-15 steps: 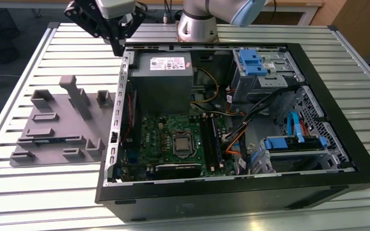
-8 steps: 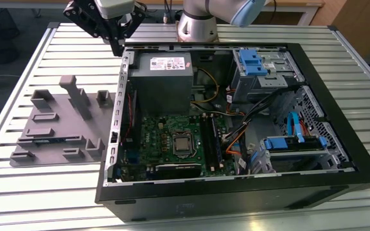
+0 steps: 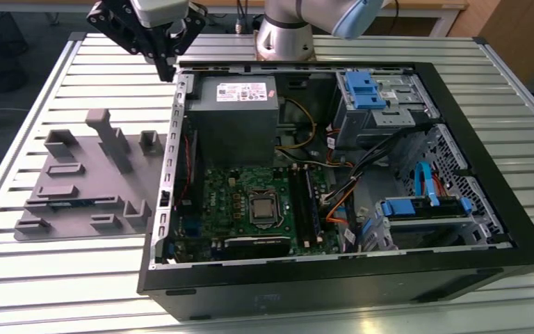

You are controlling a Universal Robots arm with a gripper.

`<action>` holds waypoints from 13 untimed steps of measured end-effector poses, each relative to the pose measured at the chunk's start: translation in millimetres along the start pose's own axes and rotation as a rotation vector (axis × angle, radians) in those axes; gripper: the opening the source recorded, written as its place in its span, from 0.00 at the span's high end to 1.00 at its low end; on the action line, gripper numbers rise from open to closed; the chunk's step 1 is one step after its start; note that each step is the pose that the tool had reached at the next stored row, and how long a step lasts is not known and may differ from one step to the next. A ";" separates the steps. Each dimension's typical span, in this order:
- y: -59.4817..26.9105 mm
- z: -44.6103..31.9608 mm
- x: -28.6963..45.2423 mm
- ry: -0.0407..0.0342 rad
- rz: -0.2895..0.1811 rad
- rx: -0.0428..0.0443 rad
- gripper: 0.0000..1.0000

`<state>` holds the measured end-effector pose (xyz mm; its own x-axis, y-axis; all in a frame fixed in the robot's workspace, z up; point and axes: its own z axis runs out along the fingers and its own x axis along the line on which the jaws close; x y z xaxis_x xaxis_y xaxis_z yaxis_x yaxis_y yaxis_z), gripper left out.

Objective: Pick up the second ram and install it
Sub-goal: 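Reach for the second ram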

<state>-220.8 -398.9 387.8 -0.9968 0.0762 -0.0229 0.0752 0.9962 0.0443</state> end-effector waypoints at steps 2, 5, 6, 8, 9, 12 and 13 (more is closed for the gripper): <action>-0.1 0.0 0.8 0.0000 0.000 0.0000 0.89; -0.2 0.0 2.0 0.0000 0.000 0.0000 0.89; -0.2 0.0 2.4 0.0000 0.000 0.0000 0.89; -0.2 0.0 3.0 0.0001 0.000 0.0000 0.89; -0.3 0.0 3.3 0.0001 0.000 0.0001 0.89; -0.3 0.1 4.3 0.0000 0.000 0.0000 0.89; -0.4 0.1 4.6 0.0000 0.000 0.0000 0.89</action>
<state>-225.4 -398.9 387.6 -0.9968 0.0762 -0.0229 0.0751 0.9962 0.0442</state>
